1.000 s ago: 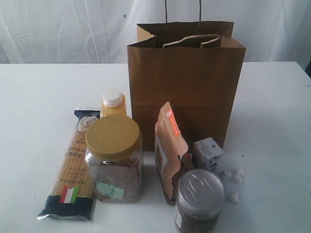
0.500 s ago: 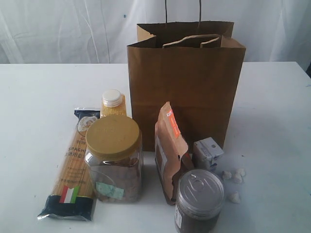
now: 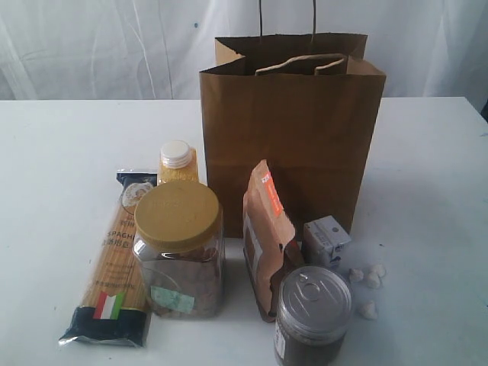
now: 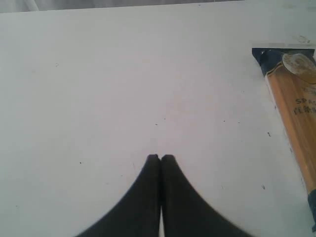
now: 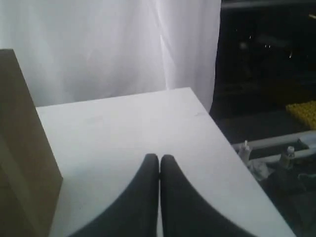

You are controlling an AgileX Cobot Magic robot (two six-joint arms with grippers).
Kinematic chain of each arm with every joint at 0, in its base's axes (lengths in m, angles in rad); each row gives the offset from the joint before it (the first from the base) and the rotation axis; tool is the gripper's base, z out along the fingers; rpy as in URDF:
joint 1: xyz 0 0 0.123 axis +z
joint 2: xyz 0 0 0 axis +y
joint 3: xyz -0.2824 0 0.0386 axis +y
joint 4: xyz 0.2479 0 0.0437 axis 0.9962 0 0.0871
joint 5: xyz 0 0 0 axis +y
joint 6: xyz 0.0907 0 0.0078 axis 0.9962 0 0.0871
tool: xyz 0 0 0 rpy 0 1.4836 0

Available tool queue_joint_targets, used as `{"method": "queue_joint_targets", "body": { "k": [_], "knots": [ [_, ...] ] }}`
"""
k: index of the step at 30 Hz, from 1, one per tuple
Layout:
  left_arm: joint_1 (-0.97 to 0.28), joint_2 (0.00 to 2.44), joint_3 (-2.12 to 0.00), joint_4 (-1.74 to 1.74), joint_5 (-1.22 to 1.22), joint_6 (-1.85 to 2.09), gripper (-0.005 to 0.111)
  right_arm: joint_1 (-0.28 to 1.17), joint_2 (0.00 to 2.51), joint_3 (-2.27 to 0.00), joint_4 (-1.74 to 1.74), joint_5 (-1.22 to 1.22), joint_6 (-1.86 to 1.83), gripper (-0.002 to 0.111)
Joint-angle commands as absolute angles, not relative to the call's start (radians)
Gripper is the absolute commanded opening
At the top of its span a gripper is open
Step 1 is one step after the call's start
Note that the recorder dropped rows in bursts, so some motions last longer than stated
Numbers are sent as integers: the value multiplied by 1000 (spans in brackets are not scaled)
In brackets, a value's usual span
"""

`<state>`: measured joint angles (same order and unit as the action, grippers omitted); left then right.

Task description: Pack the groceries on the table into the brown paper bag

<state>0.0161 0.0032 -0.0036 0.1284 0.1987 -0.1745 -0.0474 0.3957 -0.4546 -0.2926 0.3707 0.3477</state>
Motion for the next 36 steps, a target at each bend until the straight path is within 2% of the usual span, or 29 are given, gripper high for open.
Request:
{"method": "queue_joint_targets", "body": {
  "k": [1,5,10,15,26,31,36],
  "knots": [
    [21,0,0,129,202,-179,0,-35,443,-448,-204,401,285,0],
    [21,0,0,129,202,-179,0,25,539,-482,-98,505,131,0],
    [21,0,0,129,202,-179,0,126,734,-695,81,805,-100,0],
    [21,0,0,129,202,-179,0,232,838,-881,198,1025,-123,0],
    [21,0,0,129,202,-179,0,540,830,-903,205,1151,21,0],
    [21,0,0,129,202,-179,0,676,954,-903,41,1160,76,0],
    [21,0,0,129,202,-179,0,727,1119,-903,-23,1150,58,0]
  ]
}}
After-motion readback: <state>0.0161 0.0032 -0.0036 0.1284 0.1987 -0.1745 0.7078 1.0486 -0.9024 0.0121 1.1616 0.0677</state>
